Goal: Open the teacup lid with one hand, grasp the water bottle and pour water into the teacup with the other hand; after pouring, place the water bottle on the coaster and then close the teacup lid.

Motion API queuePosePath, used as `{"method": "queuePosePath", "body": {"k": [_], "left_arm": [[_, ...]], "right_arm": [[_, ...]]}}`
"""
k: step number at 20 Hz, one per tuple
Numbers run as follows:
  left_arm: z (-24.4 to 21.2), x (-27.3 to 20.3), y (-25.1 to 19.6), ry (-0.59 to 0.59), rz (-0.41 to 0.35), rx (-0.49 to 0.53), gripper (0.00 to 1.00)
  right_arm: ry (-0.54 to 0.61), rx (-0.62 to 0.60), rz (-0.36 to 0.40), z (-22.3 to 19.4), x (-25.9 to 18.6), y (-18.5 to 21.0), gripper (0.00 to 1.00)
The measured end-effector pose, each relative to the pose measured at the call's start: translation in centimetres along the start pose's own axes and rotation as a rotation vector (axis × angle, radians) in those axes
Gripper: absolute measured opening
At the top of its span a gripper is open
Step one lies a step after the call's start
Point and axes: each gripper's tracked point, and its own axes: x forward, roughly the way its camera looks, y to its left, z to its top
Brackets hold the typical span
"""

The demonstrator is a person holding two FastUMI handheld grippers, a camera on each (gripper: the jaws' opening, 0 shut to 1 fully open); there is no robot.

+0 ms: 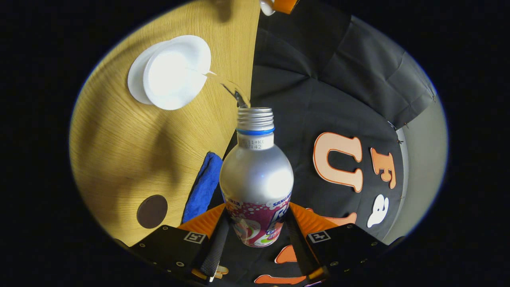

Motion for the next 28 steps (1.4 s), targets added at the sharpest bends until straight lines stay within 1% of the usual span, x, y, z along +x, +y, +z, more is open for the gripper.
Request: {"method": "queuePosePath", "body": {"k": [3, 7, 8, 9, 11, 12, 13, 20, 28], "left_arm": [[0.0, -0.1, -0.2, 0.002, -0.004, 0.002, 0.28], [0.1, 0.0, -0.1, -0.003, -0.005, 0.005, 0.28], [0.1, 0.0, -0.2, -0.003, -0.007, 0.004, 0.31], [0.1, 0.0, -0.3, -0.001, -0.009, 0.004, 0.28], [0.0, 0.0, -0.4, 0.002, -0.012, 0.004, 0.28], [-0.1, 0.0, -0.4, 0.002, -0.011, 0.003, 0.24], [-0.1, 0.0, -0.5, 0.002, -0.012, 0.003, 0.28], [-0.2, -0.1, -0.5, 0.007, -0.013, 0.0, 0.28], [-0.4, -0.1, -0.6, 0.013, -0.017, -0.003, 0.28]], "right_arm": [[-0.002, -0.01, 0.004, -0.4, 0.3, -0.2, 0.77], [0.005, -0.039, -0.02, -1.9, 1.1, -2.4, 0.77], [0.005, -0.041, -0.026, -2.1, 1.2, -2.8, 0.77], [0.004, -0.044, -0.033, -2.2, 1.3, -3.2, 0.77], [0.0, -0.056, -0.046, -2.2, 1.5, -3.9, 0.77], [-0.004, -0.068, -0.051, -2.2, 1.6, -4.3, 0.77], [-0.006, -0.08, -0.054, -2.2, 1.8, -4.5, 0.77], [-0.018, -0.129, -0.03, -1.9, 1.7, -3.2, 0.77], [-0.04, -0.207, -0.051, -0.5, 1.2, -2.2, 0.77]]}}
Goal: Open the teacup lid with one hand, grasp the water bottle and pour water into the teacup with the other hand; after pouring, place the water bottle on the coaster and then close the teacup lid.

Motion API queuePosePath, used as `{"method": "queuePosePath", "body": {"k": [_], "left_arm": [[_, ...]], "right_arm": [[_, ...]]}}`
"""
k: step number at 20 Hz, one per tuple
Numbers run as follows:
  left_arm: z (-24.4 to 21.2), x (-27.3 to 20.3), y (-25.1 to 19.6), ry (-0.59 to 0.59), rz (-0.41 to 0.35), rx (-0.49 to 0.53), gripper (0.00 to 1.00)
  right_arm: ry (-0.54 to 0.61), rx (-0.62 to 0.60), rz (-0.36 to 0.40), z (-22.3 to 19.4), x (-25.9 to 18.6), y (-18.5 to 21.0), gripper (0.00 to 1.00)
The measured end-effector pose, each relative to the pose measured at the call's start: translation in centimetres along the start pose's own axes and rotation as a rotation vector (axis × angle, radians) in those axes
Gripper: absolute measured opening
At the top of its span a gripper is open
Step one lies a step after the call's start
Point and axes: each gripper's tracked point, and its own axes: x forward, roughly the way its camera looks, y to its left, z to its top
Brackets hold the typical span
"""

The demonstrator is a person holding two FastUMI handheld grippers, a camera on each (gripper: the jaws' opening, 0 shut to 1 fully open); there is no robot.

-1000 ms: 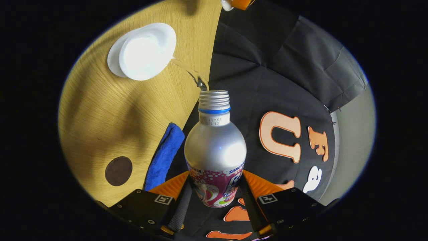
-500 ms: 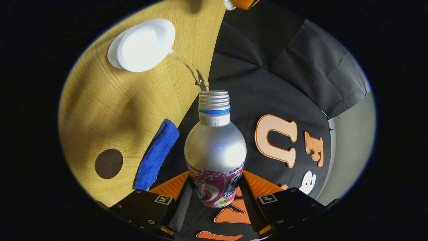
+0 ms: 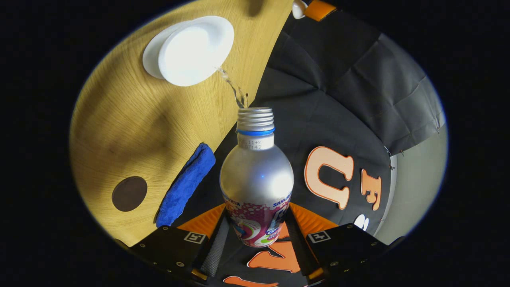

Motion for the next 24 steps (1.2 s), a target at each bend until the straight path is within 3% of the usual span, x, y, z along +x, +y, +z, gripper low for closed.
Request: {"method": "queuePosePath", "body": {"k": [1, 2, 5, 7, 14, 16, 18, 24], "left_arm": [[-0.1, 0.0, 0.1, 0.0, 0.002, -0.002, 0.32], [0.0, 0.1, 0.0, 0.0, 0.0, -0.002, 0.28], [-0.1, 0.0, 0.1, 0.0, 0.001, -0.004, 0.32], [-0.1, -0.1, 0.2, -0.001, 0.001, -0.003, 0.28], [0.1, -0.2, -0.3, -0.009, -0.002, 0.008, 0.28], [0.3, -0.3, -0.3, -0.019, -0.004, 0.009, 0.28], [0.1, -0.2, -0.6, -0.018, -0.007, 0.012, 0.28], [1.1, -0.1, -2.7, -0.043, -0.042, 0.011, 0.28]], "right_arm": [[-0.003, -0.008, -0.002, 0.2, -0.1, 0.1, 0.77], [-0.009, -0.018, -0.004, 0.5, -0.1, 0.2, 0.77], [-0.028, -0.044, 0.001, 1.6, -0.4, 1.0, 0.77], [-0.036, -0.054, 0.005, 2.1, -0.6, 1.2, 0.77], [-0.051, 0.01, 0.037, 2.4, -0.1, 1.5, 0.78], [-0.048, 0.066, 0.063, 2.3, -0.2, 2.3, 0.75], [-0.056, 0.154, 0.103, 2.5, -0.3, 3.3, 0.78], [-0.043, 0.486, 0.195, 2.5, -1.4, 4.6, 0.78]]}}
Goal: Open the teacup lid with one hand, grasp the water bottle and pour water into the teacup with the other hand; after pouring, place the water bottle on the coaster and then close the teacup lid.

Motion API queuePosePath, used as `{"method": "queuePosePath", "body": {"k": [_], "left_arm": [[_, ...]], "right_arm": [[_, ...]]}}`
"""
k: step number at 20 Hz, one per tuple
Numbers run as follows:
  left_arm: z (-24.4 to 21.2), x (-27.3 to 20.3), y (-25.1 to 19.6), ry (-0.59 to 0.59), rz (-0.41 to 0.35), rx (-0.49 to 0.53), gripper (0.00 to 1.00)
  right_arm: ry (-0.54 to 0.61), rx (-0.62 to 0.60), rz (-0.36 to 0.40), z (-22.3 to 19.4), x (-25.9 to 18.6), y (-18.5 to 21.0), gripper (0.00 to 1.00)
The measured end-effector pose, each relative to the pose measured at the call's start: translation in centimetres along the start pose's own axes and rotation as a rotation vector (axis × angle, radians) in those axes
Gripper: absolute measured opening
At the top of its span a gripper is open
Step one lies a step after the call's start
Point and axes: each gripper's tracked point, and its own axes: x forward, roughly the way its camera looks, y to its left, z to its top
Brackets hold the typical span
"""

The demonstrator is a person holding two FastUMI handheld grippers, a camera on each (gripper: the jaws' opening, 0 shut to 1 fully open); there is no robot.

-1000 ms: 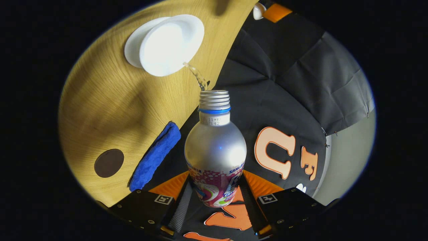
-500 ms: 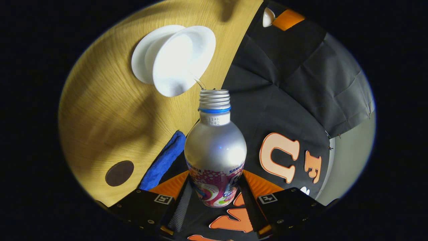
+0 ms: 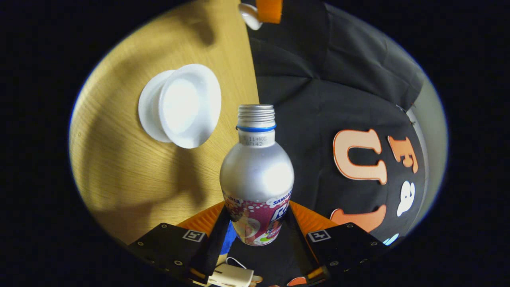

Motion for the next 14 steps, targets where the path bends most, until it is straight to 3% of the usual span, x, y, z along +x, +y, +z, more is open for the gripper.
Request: {"method": "queuePosePath", "body": {"k": [6, 7, 8, 11, 12, 14], "left_arm": [[1.9, 0.6, -2.8, -0.038, -0.051, 0.013, 0.28], [2.1, 0.7, -3.4, -0.041, -0.06, 0.015, 0.24], [2.3, 0.7, -4.0, -0.044, -0.07, 0.019, 0.28], [3.1, 1.0, -6.0, -0.058, -0.103, 0.022, 0.28], [3.4, 1.3, -6.6, -0.059, -0.114, 0.022, 0.23], [3.5, 1.7, -7.9, -0.059, -0.134, 0.027, 0.28]], "right_arm": [[0.03, 0.359, 0.011, -2.9, -1.0, -2.0, 0.78], [0.032, 0.41, 0.009, -3.4, -1.3, -2.3, 0.78], [0.037, 0.461, 0.008, -4.0, -1.4, -2.6, 0.79], [0.058, 0.602, 0.007, -6.1, -0.8, -3.3, 0.79], [0.064, 0.646, 0.006, -6.7, -1.1, -3.6, 0.78], [0.073, 0.726, 0.002, -7.9, -1.5, -3.6, 0.79]]}}
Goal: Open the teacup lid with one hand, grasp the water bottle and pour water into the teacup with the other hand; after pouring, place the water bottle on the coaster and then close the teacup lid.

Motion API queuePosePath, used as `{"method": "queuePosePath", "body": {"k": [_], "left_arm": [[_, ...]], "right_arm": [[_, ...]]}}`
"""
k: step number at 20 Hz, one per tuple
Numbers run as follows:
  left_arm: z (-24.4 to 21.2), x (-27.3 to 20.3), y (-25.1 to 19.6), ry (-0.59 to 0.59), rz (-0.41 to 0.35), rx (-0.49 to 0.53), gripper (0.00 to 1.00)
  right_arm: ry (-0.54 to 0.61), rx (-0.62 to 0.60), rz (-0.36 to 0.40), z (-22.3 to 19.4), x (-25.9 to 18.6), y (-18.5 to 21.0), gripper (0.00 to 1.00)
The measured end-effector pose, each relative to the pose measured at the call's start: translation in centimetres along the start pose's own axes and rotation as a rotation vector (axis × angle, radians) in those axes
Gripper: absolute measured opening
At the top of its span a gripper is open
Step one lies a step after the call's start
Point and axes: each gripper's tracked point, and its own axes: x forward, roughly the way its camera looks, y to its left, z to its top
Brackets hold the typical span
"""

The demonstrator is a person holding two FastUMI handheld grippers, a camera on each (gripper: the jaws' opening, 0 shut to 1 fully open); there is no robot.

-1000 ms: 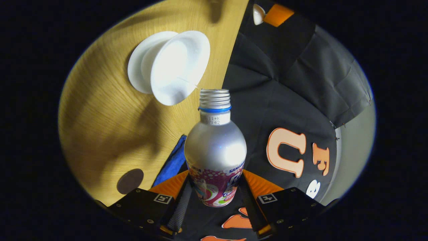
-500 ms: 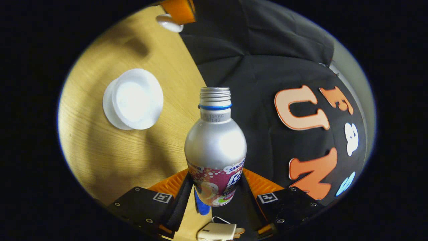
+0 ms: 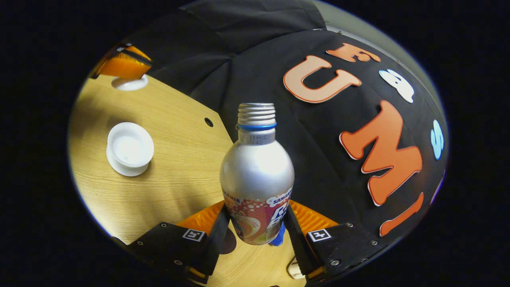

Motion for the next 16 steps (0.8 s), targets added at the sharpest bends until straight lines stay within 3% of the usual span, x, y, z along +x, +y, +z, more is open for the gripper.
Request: {"method": "queuePosePath", "body": {"k": [5, 6, 16], "left_arm": [[-1.0, 1.8, -3.1, 0.022, -0.058, 0.008, 0.24], [-1.5, 2.2, -3.7, 0.036, -0.065, 0.011, 0.28], [-5.3, 4.4, -6.9, 0.126, -0.121, 0.015, 0.28]], "right_arm": [[0.005, 0.205, -0.007, -2.1, -0.8, -1.1, 0.78], [0.009, 0.236, -0.006, -2.5, -0.7, -1.5, 0.79], [0.042, 0.519, -0.012, -6.6, -1.2, -2.5, 0.79]]}}
